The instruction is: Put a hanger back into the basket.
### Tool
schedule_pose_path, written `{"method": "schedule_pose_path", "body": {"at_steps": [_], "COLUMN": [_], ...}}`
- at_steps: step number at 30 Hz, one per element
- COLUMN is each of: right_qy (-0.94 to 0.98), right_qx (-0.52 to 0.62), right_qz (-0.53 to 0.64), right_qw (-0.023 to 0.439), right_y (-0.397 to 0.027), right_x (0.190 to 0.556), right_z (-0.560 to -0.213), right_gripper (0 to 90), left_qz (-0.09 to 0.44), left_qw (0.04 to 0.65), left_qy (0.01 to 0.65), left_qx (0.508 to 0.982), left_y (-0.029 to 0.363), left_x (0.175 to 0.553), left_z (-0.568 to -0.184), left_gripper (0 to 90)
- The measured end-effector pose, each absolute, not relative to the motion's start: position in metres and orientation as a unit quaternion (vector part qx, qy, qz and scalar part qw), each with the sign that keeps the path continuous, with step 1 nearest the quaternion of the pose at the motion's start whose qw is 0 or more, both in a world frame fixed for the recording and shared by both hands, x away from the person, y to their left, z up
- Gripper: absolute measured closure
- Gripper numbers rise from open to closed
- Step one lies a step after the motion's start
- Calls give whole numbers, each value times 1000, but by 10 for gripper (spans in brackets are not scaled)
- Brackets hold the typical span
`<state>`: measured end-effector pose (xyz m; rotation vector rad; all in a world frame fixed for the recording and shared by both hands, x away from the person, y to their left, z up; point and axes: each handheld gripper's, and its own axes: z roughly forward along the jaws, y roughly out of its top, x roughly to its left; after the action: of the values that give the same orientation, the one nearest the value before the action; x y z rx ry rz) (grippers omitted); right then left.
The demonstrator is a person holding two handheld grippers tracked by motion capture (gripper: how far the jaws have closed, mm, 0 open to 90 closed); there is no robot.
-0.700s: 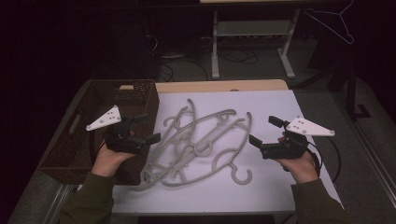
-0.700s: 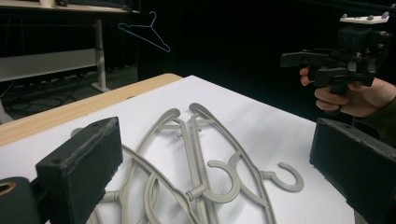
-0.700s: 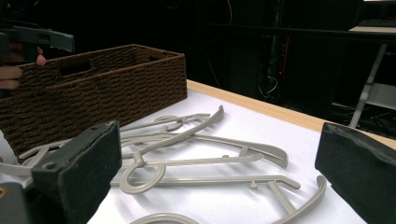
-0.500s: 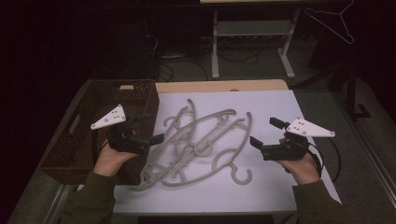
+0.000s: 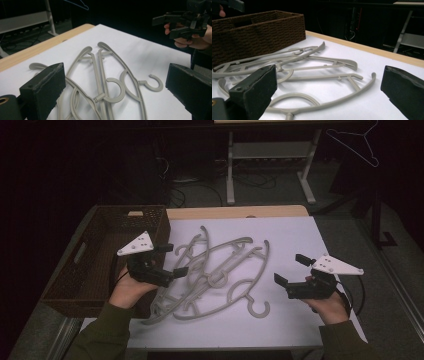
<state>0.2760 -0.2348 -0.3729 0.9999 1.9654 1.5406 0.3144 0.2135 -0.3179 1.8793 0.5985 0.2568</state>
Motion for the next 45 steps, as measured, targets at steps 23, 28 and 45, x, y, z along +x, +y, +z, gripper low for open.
{"method": "schedule_pose_path", "body": {"at_steps": [23, 28, 45], "right_qy": [726, 727, 725], "right_qx": [368, 368, 369], "right_qz": [536, 535, 536], "right_qw": [223, 224, 224], "right_y": [-235, -237, -237], "right_x": [278, 279, 279], "right_z": [-387, -388, -388], "right_gripper": [3, 3, 3], "left_qz": [92, 90, 72], "left_qw": [462, 442, 356], "left_qy": [248, 252, 303], "left_qx": [847, 856, 881], "left_y": [172, 166, 153], "left_x": [328, 329, 331], "left_z": [-334, -342, -376], "left_gripper": [58, 63, 206]}}
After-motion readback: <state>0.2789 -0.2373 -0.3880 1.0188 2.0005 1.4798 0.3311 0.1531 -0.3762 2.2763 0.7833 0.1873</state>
